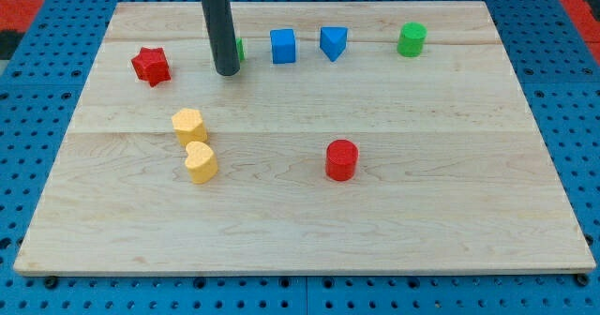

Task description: Place the arm top left to the yellow hexagon

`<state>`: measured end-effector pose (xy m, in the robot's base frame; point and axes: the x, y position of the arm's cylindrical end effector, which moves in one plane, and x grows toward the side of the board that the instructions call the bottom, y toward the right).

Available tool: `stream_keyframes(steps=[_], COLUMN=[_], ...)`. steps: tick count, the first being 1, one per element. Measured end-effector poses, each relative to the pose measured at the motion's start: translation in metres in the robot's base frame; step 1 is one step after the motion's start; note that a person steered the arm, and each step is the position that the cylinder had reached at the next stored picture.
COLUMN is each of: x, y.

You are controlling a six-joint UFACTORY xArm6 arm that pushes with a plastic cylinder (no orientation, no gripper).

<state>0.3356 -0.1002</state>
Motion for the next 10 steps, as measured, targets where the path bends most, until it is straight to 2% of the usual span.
stream_keyframes(steps=[4,5,7,9,10], x=[-0.013,0.022,0.054,0.055,0.066], y=[0.002,0.002,0.002,0.009,-0.025])
